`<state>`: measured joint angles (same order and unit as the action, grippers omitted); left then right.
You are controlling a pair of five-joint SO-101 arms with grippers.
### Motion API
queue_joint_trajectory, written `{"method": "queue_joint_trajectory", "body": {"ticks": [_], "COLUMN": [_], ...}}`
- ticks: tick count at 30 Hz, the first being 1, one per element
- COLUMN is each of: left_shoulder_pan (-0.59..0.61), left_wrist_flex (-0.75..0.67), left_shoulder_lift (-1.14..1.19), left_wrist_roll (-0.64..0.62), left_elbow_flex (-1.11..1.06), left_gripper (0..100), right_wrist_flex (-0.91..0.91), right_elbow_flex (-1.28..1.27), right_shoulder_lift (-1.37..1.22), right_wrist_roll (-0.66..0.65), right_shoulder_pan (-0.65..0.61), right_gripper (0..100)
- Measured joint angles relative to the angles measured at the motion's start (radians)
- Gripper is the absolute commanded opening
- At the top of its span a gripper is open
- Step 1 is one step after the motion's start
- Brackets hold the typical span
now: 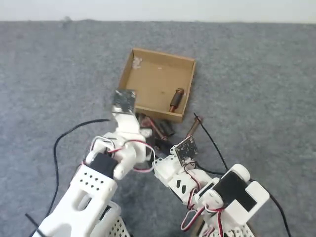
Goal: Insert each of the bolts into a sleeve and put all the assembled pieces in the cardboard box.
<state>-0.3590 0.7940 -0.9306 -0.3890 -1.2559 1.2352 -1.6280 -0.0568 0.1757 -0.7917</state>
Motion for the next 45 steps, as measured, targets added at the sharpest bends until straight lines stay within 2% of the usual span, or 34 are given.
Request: {"method": "queue_joint_trajectory", "body": {"ticks": [9,12,15,18,21,28,36,45], "left_shoulder_pan": [-0.018,-0.02,-0.02,-0.015,-0.014,-0.012,-0.012,0.118], "left_wrist_flex": [-0.006,-0.074,-0.138,-0.153,-0.133,-0.101,0.072,0.089], "left_shoulder_lift": [-0.014,-0.025,-0.026,-0.021,-0.015,-0.023,-0.018,-0.017], "left_wrist_roll": [0.021,0.021,0.021,0.021,0.026,0.021,0.02,0.003], "left_elbow_flex": [-0.055,-0.101,-0.133,-0.137,-0.141,-0.135,-0.032,0.089], "left_gripper": [1,2,9,20,27,27,27,27], "right_wrist_flex": [0.0,-0.002,-0.002,-0.002,-0.002,-0.002,-0.002,-0.002], "right_elbow_flex": [-0.002,-0.002,-0.002,-0.003,-0.006,-0.006,-0.006,-0.005], "right_shoulder_lift": [-0.002,-0.002,-0.003,-0.003,-0.003,-0.003,-0.003,-0.002], "right_wrist_roll": [0.0,0.0,0.0,0.0,0.0,0.0,0.0,0.0], "right_shoulder_pan": [0.0,0.0,0.006,0.008,0.003,0.006,0.005,0.006], "right_gripper": [0.6,0.6,0.6,0.6,0.6,0.6,0.6,0.6]}}
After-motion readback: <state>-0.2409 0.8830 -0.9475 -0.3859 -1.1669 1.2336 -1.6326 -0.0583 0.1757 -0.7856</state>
